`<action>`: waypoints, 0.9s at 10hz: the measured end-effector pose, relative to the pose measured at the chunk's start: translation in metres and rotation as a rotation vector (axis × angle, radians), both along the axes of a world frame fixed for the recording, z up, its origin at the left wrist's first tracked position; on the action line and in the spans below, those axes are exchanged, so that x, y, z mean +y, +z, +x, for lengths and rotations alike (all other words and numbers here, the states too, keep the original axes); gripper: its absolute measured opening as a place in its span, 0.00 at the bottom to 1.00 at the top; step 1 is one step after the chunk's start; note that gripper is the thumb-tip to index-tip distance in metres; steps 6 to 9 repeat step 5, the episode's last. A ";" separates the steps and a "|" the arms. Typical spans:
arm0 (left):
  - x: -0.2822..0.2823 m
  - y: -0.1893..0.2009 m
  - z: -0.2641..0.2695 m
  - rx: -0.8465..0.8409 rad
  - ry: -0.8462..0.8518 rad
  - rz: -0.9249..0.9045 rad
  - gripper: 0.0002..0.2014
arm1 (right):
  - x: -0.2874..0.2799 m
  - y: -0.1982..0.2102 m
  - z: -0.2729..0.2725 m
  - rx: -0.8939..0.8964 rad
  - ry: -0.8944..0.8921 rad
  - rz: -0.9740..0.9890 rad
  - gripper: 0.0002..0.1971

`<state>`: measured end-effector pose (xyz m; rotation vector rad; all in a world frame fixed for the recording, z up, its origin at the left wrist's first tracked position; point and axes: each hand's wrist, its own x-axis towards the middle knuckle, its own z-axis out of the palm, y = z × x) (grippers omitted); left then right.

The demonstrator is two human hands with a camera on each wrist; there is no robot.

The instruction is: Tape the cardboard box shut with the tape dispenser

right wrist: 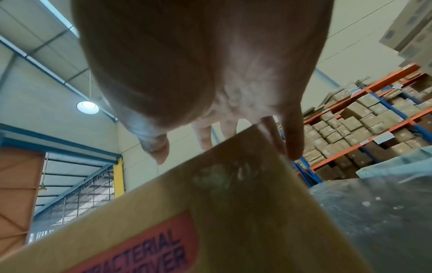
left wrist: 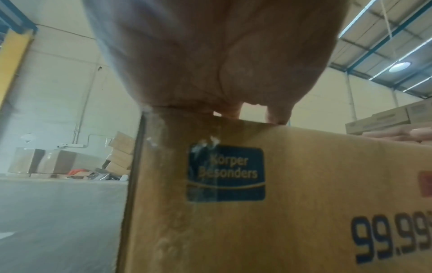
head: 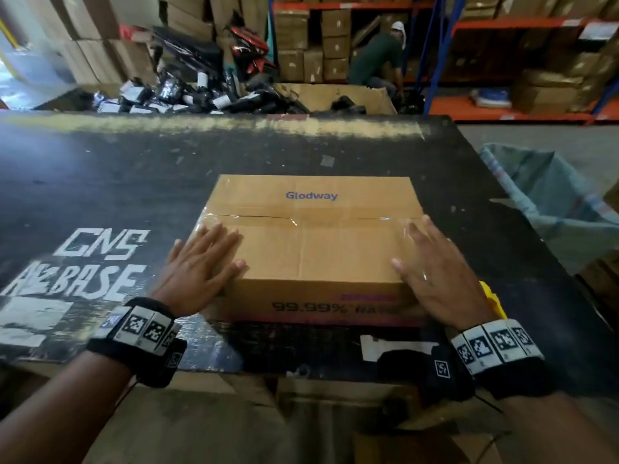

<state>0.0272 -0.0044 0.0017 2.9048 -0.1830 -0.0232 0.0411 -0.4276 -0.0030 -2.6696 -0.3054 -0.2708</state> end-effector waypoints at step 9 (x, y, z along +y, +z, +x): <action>0.060 0.010 -0.029 -0.058 -0.012 -0.259 0.35 | 0.053 -0.012 -0.016 0.078 -0.147 -0.109 0.39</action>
